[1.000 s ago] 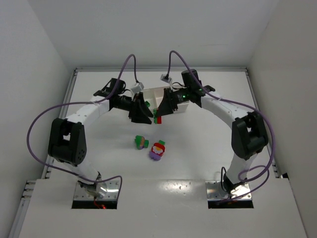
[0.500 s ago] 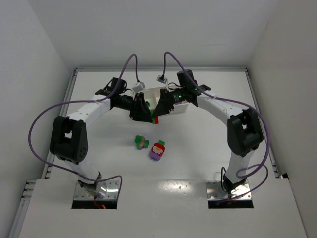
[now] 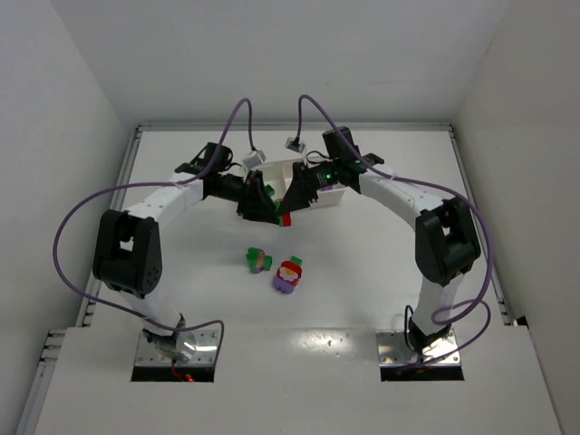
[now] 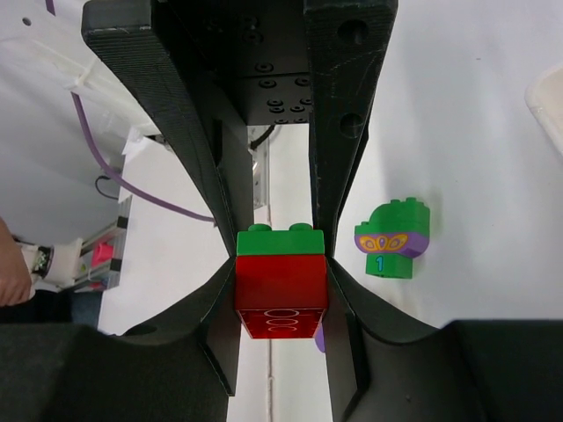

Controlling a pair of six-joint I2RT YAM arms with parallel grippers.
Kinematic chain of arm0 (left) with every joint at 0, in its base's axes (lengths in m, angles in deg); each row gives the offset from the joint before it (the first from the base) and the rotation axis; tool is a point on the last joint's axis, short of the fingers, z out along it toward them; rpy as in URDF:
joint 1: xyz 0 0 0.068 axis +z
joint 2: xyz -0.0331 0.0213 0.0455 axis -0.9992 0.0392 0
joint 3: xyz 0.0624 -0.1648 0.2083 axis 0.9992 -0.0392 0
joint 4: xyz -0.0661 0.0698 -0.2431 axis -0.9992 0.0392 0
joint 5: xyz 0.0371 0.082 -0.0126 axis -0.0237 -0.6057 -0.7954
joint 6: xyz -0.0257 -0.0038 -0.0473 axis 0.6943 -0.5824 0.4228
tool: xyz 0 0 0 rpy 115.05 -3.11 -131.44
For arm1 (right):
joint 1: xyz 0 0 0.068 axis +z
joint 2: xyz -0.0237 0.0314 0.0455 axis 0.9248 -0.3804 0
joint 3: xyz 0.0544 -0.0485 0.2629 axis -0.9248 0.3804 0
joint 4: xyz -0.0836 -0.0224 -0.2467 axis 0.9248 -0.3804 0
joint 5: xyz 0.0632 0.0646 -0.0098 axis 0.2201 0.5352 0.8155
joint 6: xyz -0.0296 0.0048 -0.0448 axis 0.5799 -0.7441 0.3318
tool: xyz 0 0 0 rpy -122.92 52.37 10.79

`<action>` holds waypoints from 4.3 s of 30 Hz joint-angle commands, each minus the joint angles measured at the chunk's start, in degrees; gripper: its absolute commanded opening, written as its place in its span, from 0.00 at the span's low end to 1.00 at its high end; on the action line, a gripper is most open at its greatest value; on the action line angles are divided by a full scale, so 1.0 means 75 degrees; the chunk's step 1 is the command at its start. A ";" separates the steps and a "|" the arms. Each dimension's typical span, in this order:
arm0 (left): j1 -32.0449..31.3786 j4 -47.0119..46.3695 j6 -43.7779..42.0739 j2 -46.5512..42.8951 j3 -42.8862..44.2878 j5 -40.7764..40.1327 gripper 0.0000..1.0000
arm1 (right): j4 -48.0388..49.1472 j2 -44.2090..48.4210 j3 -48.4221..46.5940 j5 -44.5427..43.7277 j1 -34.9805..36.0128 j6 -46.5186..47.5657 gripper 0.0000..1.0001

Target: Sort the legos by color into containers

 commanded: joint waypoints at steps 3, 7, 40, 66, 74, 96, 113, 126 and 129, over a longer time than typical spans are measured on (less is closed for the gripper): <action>-0.0147 -0.0064 -0.0418 -0.0039 0.0277 0.0585 0.05 | -0.0006 -0.0024 -0.0340 -0.0001 0.0106 0.0434 0.00; -0.0066 0.0100 -0.0758 -0.0179 0.0055 0.0585 0.02 | -0.0159 0.0186 -0.0165 -0.0094 0.0024 0.0610 0.00; 0.1083 0.5714 -0.6362 0.0864 0.2455 0.0539 0.01 | -0.1847 0.0878 0.0198 -0.0575 -0.0820 0.2264 0.00; 0.0615 -0.1095 0.2253 0.0348 0.1708 -0.6856 0.08 | -0.0724 0.1617 0.0679 -0.2812 -0.1113 0.1186 0.01; 0.0544 -0.1340 0.2394 0.0840 0.1637 -0.6856 0.40 | -0.0207 0.1324 0.0527 -0.3927 -0.1336 0.0905 0.02; 0.1047 -0.3308 0.4689 -0.0742 0.0723 -0.6317 1.00 | 0.0579 -0.1407 -0.1840 -0.4371 -0.0903 0.0201 0.12; 0.1682 -0.3720 0.4272 -0.1631 -0.0307 -0.5414 1.00 | 0.0427 -0.2497 -0.2614 -0.5649 -0.0527 0.0646 0.60; 0.0429 -0.1158 0.0188 -0.2955 -0.1539 -0.4454 1.00 | -0.1083 0.1190 -0.0599 -0.4795 -0.0550 0.2388 0.62; -0.0006 0.0623 -0.1750 -0.2957 -0.1364 -0.4466 1.00 | -0.1775 0.1828 0.0056 -0.4573 -0.0551 0.3025 0.64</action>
